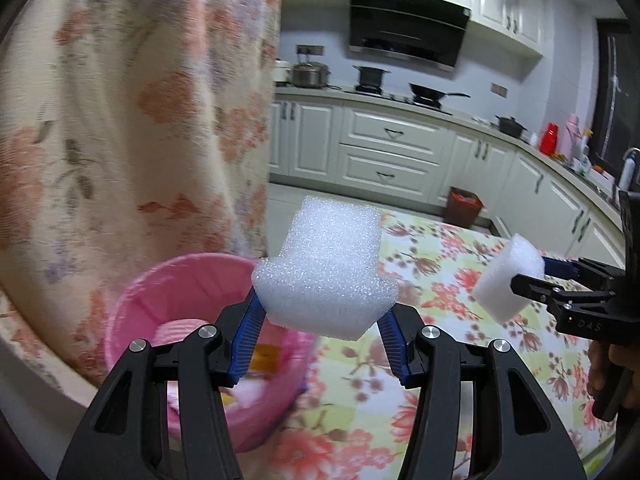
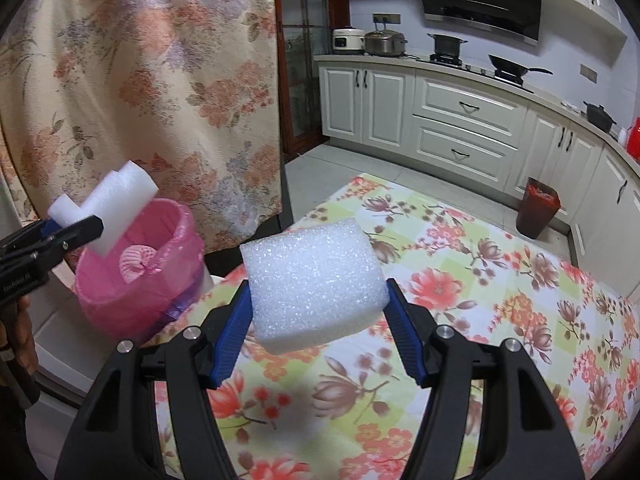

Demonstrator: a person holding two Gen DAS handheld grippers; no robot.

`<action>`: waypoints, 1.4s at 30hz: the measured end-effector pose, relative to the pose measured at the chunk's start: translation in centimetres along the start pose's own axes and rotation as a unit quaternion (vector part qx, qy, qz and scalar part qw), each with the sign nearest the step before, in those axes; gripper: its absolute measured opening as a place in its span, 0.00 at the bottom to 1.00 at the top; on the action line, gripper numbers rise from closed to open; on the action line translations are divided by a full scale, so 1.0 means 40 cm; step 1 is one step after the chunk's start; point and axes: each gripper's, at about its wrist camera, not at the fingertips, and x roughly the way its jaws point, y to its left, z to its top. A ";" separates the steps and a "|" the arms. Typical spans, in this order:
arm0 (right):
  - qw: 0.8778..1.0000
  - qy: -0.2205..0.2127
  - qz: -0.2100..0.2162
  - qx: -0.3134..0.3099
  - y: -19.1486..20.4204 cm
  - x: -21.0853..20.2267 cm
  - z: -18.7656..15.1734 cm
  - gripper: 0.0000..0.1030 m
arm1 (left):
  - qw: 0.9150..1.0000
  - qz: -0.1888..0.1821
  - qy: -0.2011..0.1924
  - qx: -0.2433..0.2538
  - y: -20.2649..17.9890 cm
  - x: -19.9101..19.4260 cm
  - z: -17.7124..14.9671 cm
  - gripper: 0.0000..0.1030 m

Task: Collect trash
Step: 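Carry both white foam blocks in both tools over the pink bin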

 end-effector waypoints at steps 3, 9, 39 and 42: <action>1.000 -0.002 0.008 -0.008 0.032 0.001 0.011 0.61 | 1.000 0.016 -0.008 -0.012 0.037 -0.024 0.000 0.48; 0.999 -0.008 0.024 -0.028 0.100 0.002 0.038 0.61 | 0.998 0.048 -0.026 -0.030 0.103 -0.071 0.004 0.48; 0.988 0.013 0.124 -0.093 0.423 0.166 0.182 0.62 | 0.991 0.101 -0.031 -0.085 0.253 -0.077 -0.003 0.48; 0.987 0.019 0.129 -0.090 0.440 0.194 0.190 0.62 | 0.991 0.102 -0.029 -0.086 0.260 -0.070 0.000 0.48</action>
